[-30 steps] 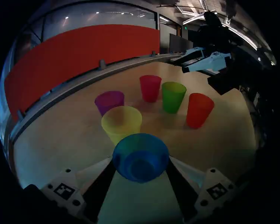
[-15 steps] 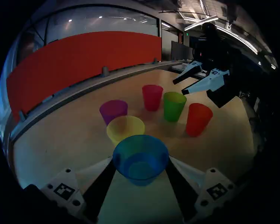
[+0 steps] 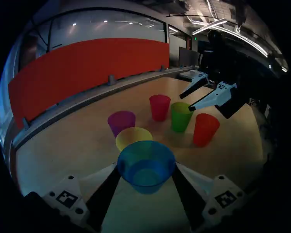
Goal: Pour water
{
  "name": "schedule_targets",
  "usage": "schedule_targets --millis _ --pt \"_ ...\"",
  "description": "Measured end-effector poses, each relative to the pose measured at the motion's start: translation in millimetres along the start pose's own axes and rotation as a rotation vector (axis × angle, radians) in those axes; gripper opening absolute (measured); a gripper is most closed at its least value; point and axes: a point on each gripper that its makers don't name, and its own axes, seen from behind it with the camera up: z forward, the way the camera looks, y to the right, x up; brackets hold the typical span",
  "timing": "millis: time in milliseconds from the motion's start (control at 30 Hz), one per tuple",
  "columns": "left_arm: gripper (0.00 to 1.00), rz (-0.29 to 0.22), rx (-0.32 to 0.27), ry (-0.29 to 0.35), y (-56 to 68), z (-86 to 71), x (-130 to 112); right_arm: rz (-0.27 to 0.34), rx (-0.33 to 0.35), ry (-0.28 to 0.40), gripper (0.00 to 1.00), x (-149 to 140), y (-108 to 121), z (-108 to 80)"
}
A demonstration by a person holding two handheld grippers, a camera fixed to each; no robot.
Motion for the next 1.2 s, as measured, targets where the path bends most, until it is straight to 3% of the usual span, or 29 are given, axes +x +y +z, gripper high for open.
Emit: schedule_targets --millis 1200 --pt "0.86 0.001 0.004 0.025 -0.7 -3.6 9.6 -0.023 0.015 -0.106 0.99 -22.0 0.6 19.3"
